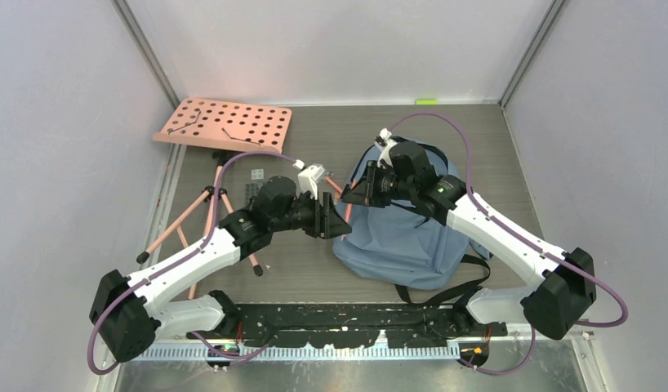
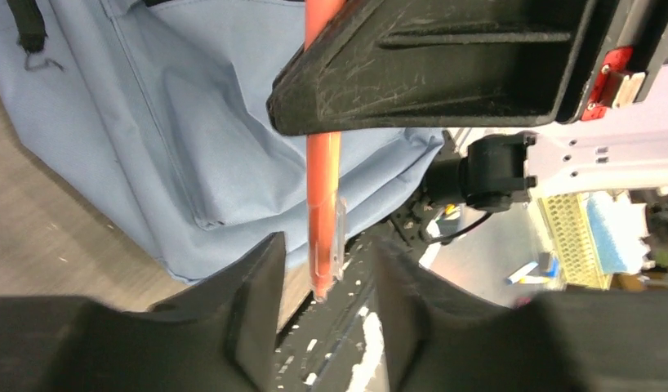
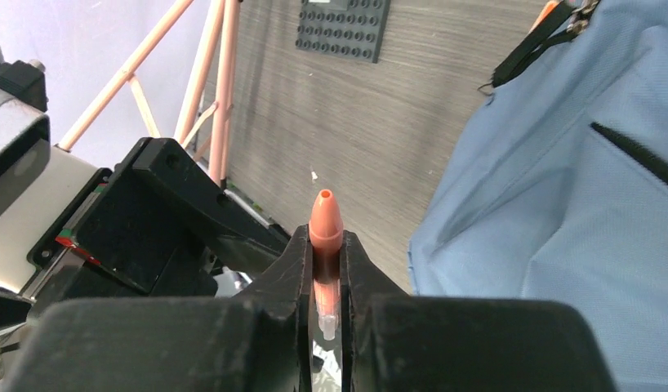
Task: Pack the student bag
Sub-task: Place the stationery in the student bag.
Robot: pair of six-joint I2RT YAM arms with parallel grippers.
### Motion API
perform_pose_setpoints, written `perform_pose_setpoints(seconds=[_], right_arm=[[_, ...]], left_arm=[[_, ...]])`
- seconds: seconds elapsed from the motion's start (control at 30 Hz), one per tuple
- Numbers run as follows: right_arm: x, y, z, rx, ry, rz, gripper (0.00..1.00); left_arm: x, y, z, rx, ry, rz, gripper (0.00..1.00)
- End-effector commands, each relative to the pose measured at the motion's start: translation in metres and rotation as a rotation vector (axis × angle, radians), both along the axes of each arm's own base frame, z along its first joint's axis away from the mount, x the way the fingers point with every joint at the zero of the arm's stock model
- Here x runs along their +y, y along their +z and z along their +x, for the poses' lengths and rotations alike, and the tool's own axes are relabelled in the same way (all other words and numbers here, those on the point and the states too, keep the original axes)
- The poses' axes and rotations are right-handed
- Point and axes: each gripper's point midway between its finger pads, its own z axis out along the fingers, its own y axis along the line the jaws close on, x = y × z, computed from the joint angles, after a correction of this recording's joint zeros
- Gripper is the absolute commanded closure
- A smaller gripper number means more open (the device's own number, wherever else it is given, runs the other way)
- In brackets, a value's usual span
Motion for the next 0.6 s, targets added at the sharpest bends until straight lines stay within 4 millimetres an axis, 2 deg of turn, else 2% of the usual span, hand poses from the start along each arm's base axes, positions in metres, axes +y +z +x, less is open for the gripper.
perform_pose_setpoints(seconds=[0.0, 0.1, 0.2, 0.33, 0.4, 0.57], right_arm=[[-0.018, 0.033, 0.027, -0.153, -0.067, -0.044, 1.0], [-0.046, 0.033, 0.047, -0.189, -0.127, -0.123, 1.0], [-0.088, 0.025, 0.078, -0.211, -0.219, -0.206, 1.0], [-0.13, 0.01, 0.111, -0.223, -0.302, -0.312, 1.0], [-0.14, 0.004, 0.124, -0.233, -0.316, -0.354, 1.0], [-0.152, -0.005, 0.148, -0.237, -0.312, -0.41, 1.0]], left_arm=[[-0.005, 0.017, 0.005, -0.035, 0.001, -0.017, 0.42], [-0.002, 0.004, 0.01, -0.001, 0.033, 0.038, 0.3], [-0.002, -0.008, 0.014, 0.038, 0.066, 0.068, 0.26], [-0.003, -0.022, 0.021, 0.083, 0.105, 0.093, 0.23], [-0.004, -0.032, 0.023, 0.109, 0.121, 0.111, 0.23], [-0.007, -0.055, 0.024, 0.179, 0.147, 0.123, 0.24]])
